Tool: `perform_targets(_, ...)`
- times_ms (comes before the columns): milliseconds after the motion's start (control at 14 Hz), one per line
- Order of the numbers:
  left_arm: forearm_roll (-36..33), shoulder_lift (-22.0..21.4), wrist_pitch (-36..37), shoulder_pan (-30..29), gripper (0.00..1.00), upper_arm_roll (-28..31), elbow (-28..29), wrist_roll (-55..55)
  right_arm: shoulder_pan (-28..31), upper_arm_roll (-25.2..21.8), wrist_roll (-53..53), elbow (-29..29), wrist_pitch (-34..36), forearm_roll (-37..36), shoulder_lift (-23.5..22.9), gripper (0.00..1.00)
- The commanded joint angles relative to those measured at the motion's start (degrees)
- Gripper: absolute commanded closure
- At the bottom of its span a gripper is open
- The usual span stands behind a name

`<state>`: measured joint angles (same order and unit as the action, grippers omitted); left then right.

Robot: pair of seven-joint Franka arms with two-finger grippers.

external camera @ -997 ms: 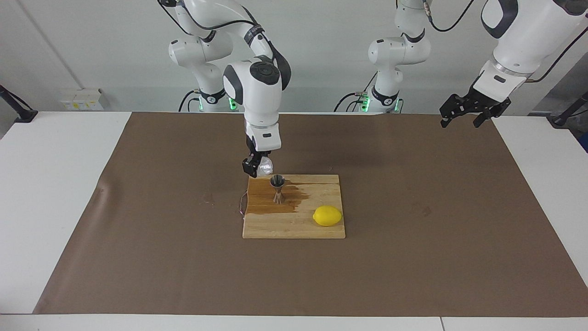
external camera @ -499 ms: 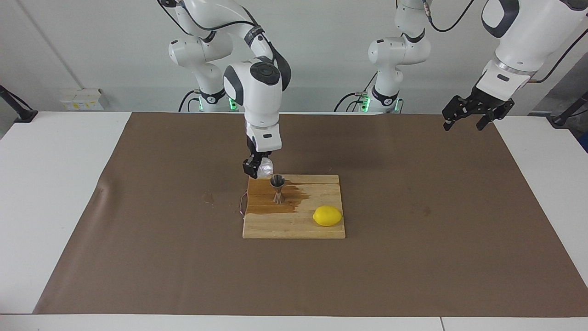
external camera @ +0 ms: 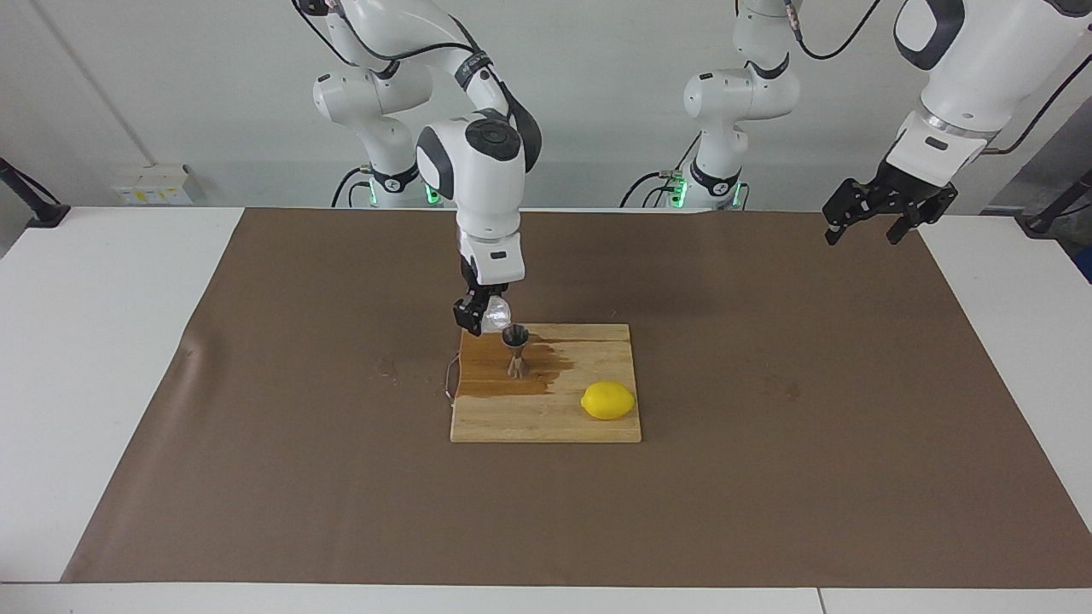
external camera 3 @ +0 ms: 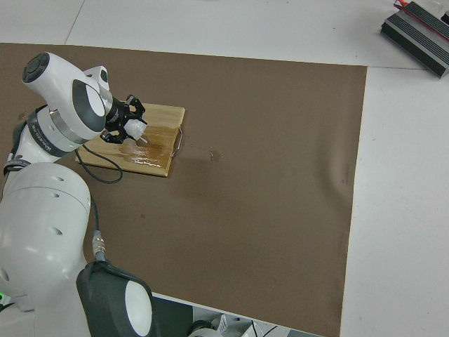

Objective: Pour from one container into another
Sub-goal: 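Tilt the white cup with the right gripper over the silver cup, then carry the white cup with the right gripper back off the board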

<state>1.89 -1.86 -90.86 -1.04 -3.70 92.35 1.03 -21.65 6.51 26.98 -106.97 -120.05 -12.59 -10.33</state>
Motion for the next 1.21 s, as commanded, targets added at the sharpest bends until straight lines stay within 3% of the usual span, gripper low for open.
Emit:
perform_targets(0, 0.48, -0.6, -0.11, 0.08, 0.0, 0.1, 0.82, -0.59, 0.29, 0.35, -1.59, 0.71, -1.93, -1.04, -0.57, 0.84)
perform_targets(427, 0.48, -0.6, -0.11, -0.36, 0.0, 0.1, 0.82, -0.5, 1.96, 0.35, 5.16, 0.27, -3.34, 2.99, 0.05, 0.83)
perform_targets(784, 0.48, -0.6, -0.99, -0.36, 0.0, 0.1, 0.81, -0.5, 7.31, 0.35, 25.26, -0.08, -5.89, 18.09, 0.57, 0.83)
perform_targets(1140, 0.48, -0.52, -1.08, -0.27, 0.0, 0.1, 0.82, -0.59, 16.53, 0.35, 51.28, -2.44, -5.72, 34.26, 0.84, 0.83)
